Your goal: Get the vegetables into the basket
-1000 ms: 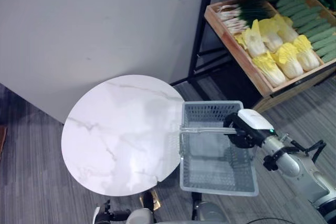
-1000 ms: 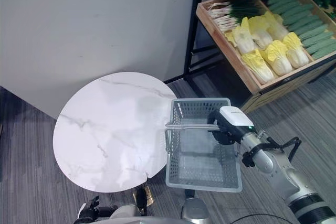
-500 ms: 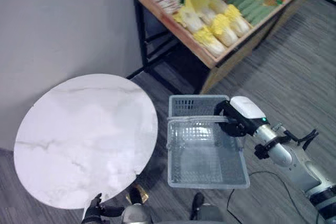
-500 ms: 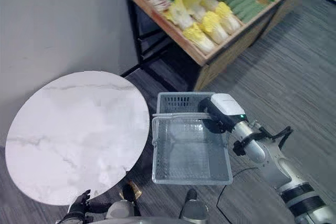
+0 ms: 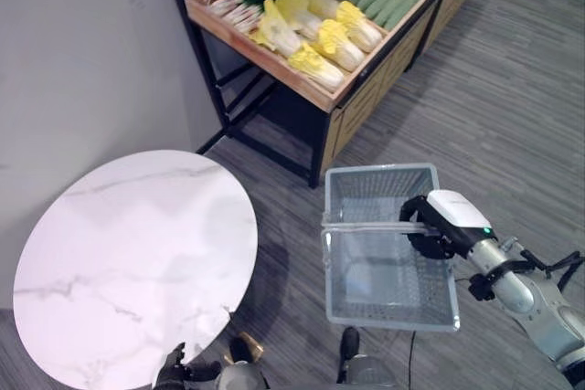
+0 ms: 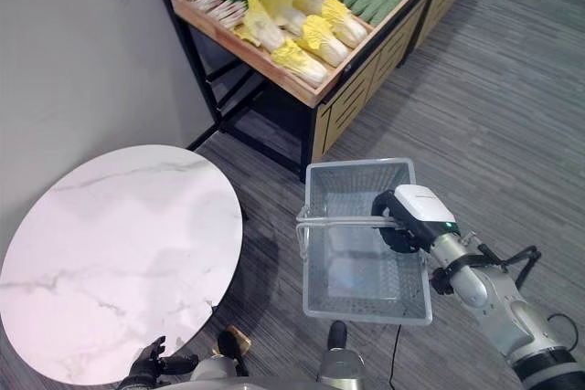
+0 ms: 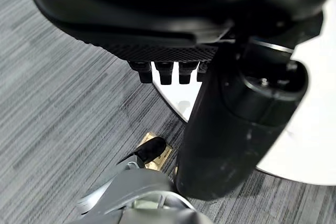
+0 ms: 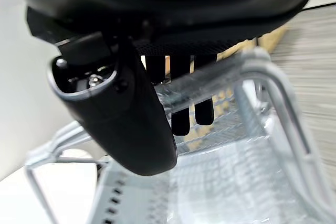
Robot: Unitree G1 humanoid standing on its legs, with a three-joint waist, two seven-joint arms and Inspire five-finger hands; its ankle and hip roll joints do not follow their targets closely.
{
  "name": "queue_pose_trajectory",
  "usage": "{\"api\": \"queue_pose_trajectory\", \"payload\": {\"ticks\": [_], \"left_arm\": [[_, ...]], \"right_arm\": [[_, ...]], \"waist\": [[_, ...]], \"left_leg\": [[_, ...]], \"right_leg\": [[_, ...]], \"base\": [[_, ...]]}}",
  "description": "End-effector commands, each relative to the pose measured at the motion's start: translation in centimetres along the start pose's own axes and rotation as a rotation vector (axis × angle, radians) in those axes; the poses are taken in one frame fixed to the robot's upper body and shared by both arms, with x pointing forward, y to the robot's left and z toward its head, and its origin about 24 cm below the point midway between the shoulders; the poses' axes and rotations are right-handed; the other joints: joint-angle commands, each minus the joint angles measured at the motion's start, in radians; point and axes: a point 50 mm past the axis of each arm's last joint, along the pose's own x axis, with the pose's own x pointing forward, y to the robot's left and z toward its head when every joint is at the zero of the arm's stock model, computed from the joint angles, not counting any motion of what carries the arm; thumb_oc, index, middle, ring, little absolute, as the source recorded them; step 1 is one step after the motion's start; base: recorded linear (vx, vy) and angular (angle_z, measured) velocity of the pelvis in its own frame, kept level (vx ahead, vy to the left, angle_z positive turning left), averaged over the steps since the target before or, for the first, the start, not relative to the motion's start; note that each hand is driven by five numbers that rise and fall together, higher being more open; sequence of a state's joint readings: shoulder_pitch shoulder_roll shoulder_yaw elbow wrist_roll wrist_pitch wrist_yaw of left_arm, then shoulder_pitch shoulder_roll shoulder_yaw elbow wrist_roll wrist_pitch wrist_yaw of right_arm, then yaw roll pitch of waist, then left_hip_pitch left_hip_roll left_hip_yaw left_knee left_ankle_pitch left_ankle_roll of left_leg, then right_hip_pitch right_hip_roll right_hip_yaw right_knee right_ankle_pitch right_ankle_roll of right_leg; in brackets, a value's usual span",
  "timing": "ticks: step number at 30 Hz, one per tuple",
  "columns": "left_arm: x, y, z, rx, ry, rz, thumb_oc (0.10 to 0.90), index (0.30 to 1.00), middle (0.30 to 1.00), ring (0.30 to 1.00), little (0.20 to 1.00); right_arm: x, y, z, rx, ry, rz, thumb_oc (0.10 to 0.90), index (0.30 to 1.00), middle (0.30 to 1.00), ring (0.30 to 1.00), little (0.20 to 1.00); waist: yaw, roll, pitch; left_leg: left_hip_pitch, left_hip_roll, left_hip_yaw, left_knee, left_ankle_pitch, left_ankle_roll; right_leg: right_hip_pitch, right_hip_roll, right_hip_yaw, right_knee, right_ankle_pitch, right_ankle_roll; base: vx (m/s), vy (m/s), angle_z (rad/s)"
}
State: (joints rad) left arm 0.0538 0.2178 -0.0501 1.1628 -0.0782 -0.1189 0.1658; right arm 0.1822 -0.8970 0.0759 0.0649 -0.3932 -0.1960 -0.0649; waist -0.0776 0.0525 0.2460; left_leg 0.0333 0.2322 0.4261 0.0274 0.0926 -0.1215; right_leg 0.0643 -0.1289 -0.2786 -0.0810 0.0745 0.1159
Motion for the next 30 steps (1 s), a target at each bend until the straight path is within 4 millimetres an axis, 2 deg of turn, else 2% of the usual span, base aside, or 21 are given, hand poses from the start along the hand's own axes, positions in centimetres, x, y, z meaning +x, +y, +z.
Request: {"api": "queue_pose_trajectory", "payload": {"ticks": [1, 2, 3, 4, 5, 7, 8, 10, 15, 16, 17, 20, 23, 25, 28, 29, 30], "left_arm": [[0.3, 0.3, 1.3, 0.026, -0.062, 0.008, 0.900, 1.000, 1.000, 1.000, 1.000], [0.2, 0.2, 1.4, 0.009, -0.071, 0.010, 0.900, 1.000, 1.000, 1.000, 1.000], [0.1, -0.1, 1.4, -0.003, -0.075, 0.009, 0.900, 1.000, 1.000, 1.000, 1.000], [0.0, -0.1, 1.2, -0.018, -0.077, 0.019, 0.900, 1.000, 1.000, 1.000, 1.000], [0.0, 0.1, 1.2, -0.023, -0.080, 0.031, 0.900, 1.000, 1.000, 1.000, 1.000], [0.1, 0.3, 1.6, -0.050, -0.094, 0.052, 0.900, 1.000, 1.000, 1.000, 1.000], [0.1, 0.6, 1.8, -0.074, -0.100, 0.062, 0.900, 1.000, 1.000, 1.000, 1.000], [0.2, 0.8, 1.9, -0.062, -0.099, 0.062, 0.900, 1.000, 1.000, 1.000, 1.000], [0.3, 0.9, 1.5, -0.028, -0.079, 0.057, 0.900, 1.000, 1.000, 1.000, 1.000], [0.3, 1.3, 1.5, -0.023, -0.078, 0.068, 0.900, 1.000, 1.000, 1.000, 1.000], [0.3, 1.6, 1.5, -0.031, -0.075, 0.079, 0.900, 1.000, 1.000, 1.000, 1.000], [0.4, 2.0, 1.6, -0.042, -0.081, 0.094, 0.900, 1.000, 1.000, 1.000, 1.000], [0.4, 3.0, 1.8, -0.038, -0.087, 0.118, 0.900, 1.000, 1.000, 1.000, 1.000], [0.5, 3.2, 1.9, -0.034, -0.091, 0.123, 0.900, 1.000, 1.000, 1.000, 1.000], [0.6, 3.6, 2.3, -0.013, -0.097, 0.125, 0.900, 1.000, 1.000, 1.000, 1.000], [0.5, 3.7, 2.5, -0.003, -0.114, 0.119, 0.900, 1.000, 1.000, 1.000, 1.000], [0.5, 3.7, 2.4, -0.003, -0.114, 0.114, 0.900, 1.000, 1.000, 1.000, 1.000]], "right_arm": [[1.2, -7.8, 3.9, 0.013, -0.216, -0.399, 0.400, 0.300, 0.300, 0.300, 0.300], [1.3, -7.8, 3.7, 0.010, -0.208, -0.400, 0.400, 0.300, 0.300, 0.300, 0.300], [1.3, -7.7, 3.4, 0.018, -0.199, -0.406, 0.400, 0.300, 0.300, 0.300, 0.300], [1.7, -7.5, 3.4, 0.030, -0.199, -0.409, 0.400, 0.300, 0.300, 0.300, 0.300], [2.0, -7.4, 3.3, 0.037, -0.192, -0.406, 0.400, 0.300, 0.300, 0.300, 0.300], [2.7, -7.3, 3.6, 0.060, -0.206, -0.406, 0.400, 0.300, 0.300, 0.300, 0.300], [3.0, -7.3, 4.0, 0.056, -0.220, -0.398, 0.400, 0.300, 0.300, 0.300, 0.300], [2.8, -6.8, 3.4, 0.051, -0.191, -0.384, 0.400, 0.300, 0.300, 0.300, 0.300], [3.0, -6.5, 3.1, 0.053, -0.168, -0.378, 0.400, 0.300, 0.300, 0.300, 0.300], [3.4, -5.9, 3.0, 0.070, -0.151, -0.365, 0.400, 0.300, 0.300, 0.300, 0.300], [3.4, -5.6, 2.9, 0.081, -0.142, -0.361, 0.400, 0.300, 0.300, 0.300, 0.300], [3.4, -5.0, 2.4, 0.099, -0.111, -0.353, 0.400, 0.300, 0.300, 0.300, 0.300], [3.0, -3.6, 0.6, 0.128, -0.013, -0.346, 0.400, 0.300, 0.300, 0.300, 0.300], [2.9, -3.5, 0.5, 0.136, -0.006, -0.349, 0.400, 0.300, 0.300, 0.300, 0.300], [2.5, -3.1, -0.1, 0.142, 0.028, -0.352, 0.400, 0.300, 0.300, 0.300, 0.300], [2.0, -2.9, -0.8, 0.134, 0.057, -0.343, 0.400, 0.300, 0.300, 0.300, 0.300], [1.9, -2.9, -1.0, 0.134, 0.065, -0.344, 0.400, 0.300, 0.300, 0.300, 0.300]], "waist": [[0.009, -0.065, 0.024], [0.018, -0.063, 0.028], [0.030, -0.063, 0.033], [0.048, -0.063, 0.034], [0.060, -0.064, 0.031], [0.075, -0.067, 0.028], [0.078, -0.069, 0.025], [0.067, -0.069, 0.021], [0.062, -0.086, 0.016], [0.065, -0.102, 0.011], [0.069, -0.108, 0.009], [0.071, -0.118, 0.008], [0.058, -0.136, 0.011], [0.058, -0.138, 0.013], [0.064, -0.128, 0.018], [0.078, -0.117, 0.008], [0.081, -0.117, 0.001]], "left_leg": [[-0.078, -0.020, -0.099, 0.156, -0.017, -0.023], [-0.085, -0.050, -0.180, 0.146, -0.012, -0.022], [-0.088, -0.091, -0.266, 0.121, -0.042, -0.015], [-0.094, -0.144, -0.406, 0.066, -0.064, -0.004], [-0.100, -0.164, -0.487, 0.042, -0.062, 0.001], [-0.117, -0.203, -0.592, 0.024, -0.054, 0.010], [-0.112, -0.215, -0.616, 0.018, -0.068, 0.026], [-0.098, -0.198, -0.556, -0.011, -0.058, 0.030], [-0.081, -0.209, -0.512, -0.026, -0.073, 0.058], [-0.067, -0.216, -0.455, -0.026, -0.095, 0.081], [-0.059, -0.219, -0.438, -0.027, -0.102, 0.089], [-0.049, -0.229, -0.413, -0.021, -0.115, 0.098], [-0.028, -0.239, -0.365, -0.020, -0.132, 0.112], [-0.025, -0.235, -0.355, -0.025, -0.129, 0.113], [-0.027, -0.212, -0.332, -0.036, -0.119, 0.113], [-0.027, -0.196, -0.303, -0.052, -0.112, 0.109], [-0.024, -0.195, -0.294, -0.060, -0.110, 0.107]], "right_leg": [[0.037, -0.005, 0.040, 0.082, -0.130, 0.005], [0.031, -0.003, 0.057, 0.081, -0.127, 0.006], [0.024, -0.004, 0.085, 0.081, -0.125, 0.010], [-0.005, 0.005, 0.154, 0.084, -0.113, 0.017], [-0.019, 0.012, 0.192, 0.085, -0.105, 0.020], [-0.040, 0.025, 0.245, 0.087, -0.091, 0.025], [-0.052, 0.031, 0.267, 0.092, -0.092, 0.029], [-0.061, 0.025, 0.275, 0.095, -0.084, 0.034], [-0.085, 0.006, 0.315, 0.096, -0.065, 0.057], [-0.107, -0.014, 0.348, 0.102, -0.042, 0.085], [-0.113, -0.021, 0.354, 0.108, -0.035, 0.091], [-0.119, -0.033, 0.361, 0.117, -0.021, 0.106], [-0.151, -0.051, 0.372, 0.132, 0.048, 0.143], [-0.158, -0.050, 0.372, 0.138, 0.056, 0.146], [-0.163, -0.058, 0.292, 0.185, 0.032, 0.133], [-0.140, -0.084, 0.180, 0.193, 0.007, 0.114], [-0.128, -0.091, 0.143, 0.187, 0.005, 0.111]], "base": [[0.00, -0.091, -0.08], [0.02, -0.003, -0.17], [0.04, 0.015, -0.82], [0.07, 0.015, -1.21], [0.06, 0.015, -1.61], [0.03, 0.025, -1.40], [0.02, 0.075, -1.12], [0.01, 0.119, -0.89], [0.04, 0.203, -0.31], [0.06, 0.285, -0.50], [0.07, 0.359, -0.72], [0.03, 0.133, -0.65], [0.00, 0.189, -0.26], [-0.04, 0.033, -0.42], [-0.07, 0.043, -0.51], [-0.05, 0.051, -0.44], [-0.05, 0.031, -0.52]]}}
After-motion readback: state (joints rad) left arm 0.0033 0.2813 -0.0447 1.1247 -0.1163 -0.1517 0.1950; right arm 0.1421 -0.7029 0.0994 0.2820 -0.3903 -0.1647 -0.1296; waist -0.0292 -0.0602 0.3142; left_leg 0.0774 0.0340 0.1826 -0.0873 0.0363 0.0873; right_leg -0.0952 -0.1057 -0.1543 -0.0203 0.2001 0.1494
